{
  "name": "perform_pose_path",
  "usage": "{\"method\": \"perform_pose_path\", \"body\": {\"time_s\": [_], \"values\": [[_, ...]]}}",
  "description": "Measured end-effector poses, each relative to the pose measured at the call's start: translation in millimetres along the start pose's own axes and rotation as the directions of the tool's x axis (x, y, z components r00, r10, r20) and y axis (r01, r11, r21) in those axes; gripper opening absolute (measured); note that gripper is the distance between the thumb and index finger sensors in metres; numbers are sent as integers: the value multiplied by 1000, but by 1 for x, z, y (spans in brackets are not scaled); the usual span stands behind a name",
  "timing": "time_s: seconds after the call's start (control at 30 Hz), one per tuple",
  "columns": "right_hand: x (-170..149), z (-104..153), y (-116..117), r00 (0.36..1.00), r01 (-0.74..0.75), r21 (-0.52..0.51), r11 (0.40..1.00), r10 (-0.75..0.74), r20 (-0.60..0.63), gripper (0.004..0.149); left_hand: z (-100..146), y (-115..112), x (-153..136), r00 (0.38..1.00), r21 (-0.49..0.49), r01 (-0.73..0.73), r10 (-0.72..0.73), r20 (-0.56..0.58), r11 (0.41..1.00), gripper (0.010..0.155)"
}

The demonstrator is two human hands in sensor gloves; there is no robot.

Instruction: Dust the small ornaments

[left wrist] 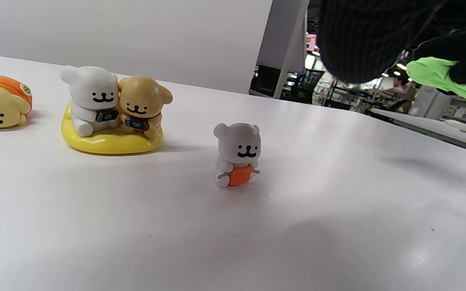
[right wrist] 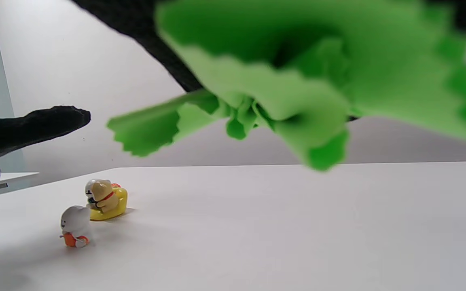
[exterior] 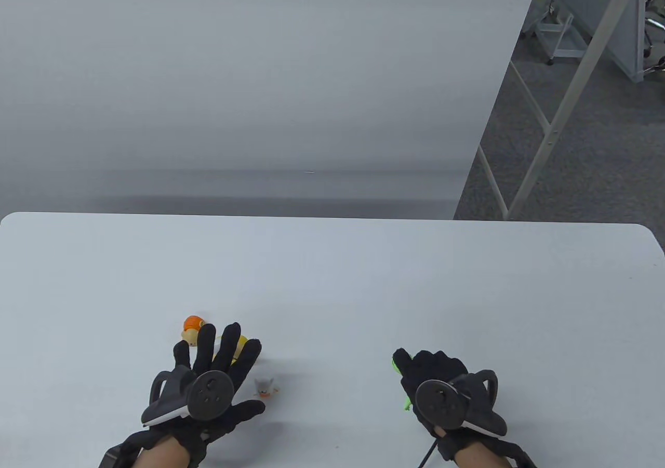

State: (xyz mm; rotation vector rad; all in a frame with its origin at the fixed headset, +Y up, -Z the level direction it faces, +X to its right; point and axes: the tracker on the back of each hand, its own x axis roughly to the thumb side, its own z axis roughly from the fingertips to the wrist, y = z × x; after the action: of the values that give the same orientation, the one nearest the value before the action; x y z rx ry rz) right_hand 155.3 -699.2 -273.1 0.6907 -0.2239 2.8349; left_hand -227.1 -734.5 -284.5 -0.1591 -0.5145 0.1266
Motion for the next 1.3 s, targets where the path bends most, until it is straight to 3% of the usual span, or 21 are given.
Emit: {"method": "perform_pose_path", "body": {"time_s": [0.1, 0.3, 0.47, 0.53, 0.67, 0.87, 1.3], "values": [[3, 0, 1, 999, 27, -5, 1000, -26, 18, 43, -1, 2, 1, 1000, 1, 19, -19, 3, 1000, 101], [4, 0, 6, 996, 91, 5, 996, -91, 17, 44, -4, 31, 5, 995, 215, 84, -93, 30, 973, 94], [2, 1, 8, 995, 98, 13, 995, -99, 10, 43, -15, 44, 20, 990, 188, 118, -130, 49, 975, 87], [0, 2, 7, 995, 102, 11, 995, -102, 8, 43, -23, 39, 23, 989, 186, 116, -130, 68, 976, 82], [-2, 2, 8, 994, 108, 14, 994, -108, 2, 43, -44, 13, 22, 995, 50, 89, -91, 46, 995, 78], [-3, 3, 10, 994, 108, 35, 994, -108, 1, 43, -63, -20, 14, 996, -76, 93, -93, 4, 993, 76], [-2, 3, 11, 993, 114, 48, 992, -114, 9, 43, -69, -42, 18, 995, -65, 104, -104, 5, 992, 65]]}}
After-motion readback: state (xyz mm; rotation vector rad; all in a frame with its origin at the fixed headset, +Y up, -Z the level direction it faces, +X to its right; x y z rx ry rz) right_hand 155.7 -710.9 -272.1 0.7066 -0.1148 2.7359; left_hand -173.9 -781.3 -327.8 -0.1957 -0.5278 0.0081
